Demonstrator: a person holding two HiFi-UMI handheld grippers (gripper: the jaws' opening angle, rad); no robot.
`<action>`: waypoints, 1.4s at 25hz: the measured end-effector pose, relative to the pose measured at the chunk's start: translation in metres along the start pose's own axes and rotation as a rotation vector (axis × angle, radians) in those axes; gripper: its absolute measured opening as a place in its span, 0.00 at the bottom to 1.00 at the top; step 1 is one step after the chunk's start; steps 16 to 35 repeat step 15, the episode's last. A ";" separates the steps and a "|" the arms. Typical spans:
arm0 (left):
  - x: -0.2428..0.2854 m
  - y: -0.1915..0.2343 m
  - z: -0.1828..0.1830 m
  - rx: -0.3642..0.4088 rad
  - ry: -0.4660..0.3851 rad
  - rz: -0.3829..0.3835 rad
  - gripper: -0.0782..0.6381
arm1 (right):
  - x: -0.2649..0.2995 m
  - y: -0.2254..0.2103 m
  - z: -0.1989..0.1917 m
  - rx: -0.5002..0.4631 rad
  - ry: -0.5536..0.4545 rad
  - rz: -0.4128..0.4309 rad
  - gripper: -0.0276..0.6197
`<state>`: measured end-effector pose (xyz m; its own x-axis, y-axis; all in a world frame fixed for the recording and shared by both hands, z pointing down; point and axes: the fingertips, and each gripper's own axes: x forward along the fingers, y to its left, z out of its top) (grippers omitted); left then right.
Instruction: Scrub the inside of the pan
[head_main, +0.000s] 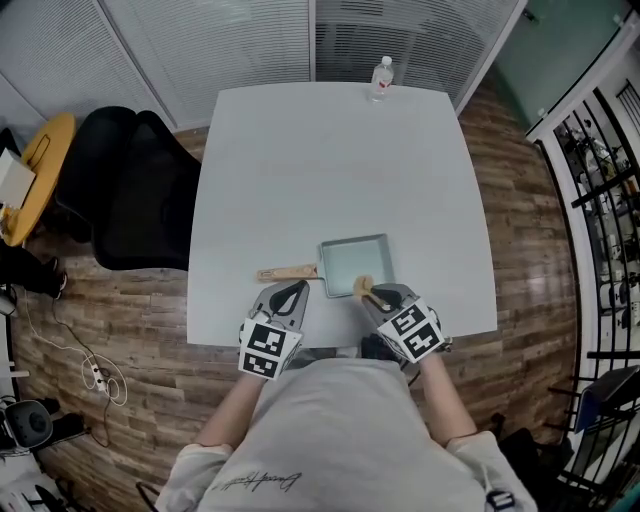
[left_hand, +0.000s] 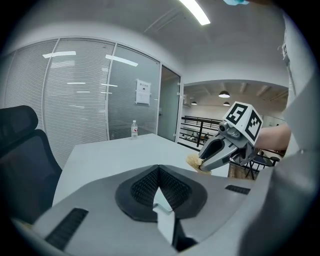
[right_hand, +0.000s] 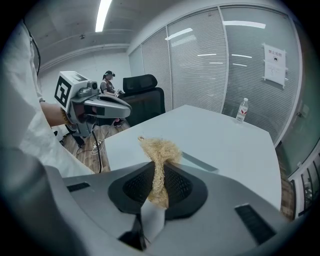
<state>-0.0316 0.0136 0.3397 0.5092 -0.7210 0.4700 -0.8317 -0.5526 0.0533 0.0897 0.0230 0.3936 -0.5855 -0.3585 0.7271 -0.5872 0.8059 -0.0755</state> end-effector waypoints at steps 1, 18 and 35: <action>0.000 0.001 0.000 0.001 0.001 0.000 0.12 | 0.001 0.000 0.001 0.000 -0.002 0.001 0.15; 0.006 -0.001 -0.003 -0.009 0.007 -0.003 0.12 | 0.001 -0.004 0.000 0.017 -0.018 0.001 0.15; 0.006 -0.001 -0.003 -0.009 0.007 -0.003 0.12 | 0.001 -0.004 0.000 0.017 -0.018 0.001 0.15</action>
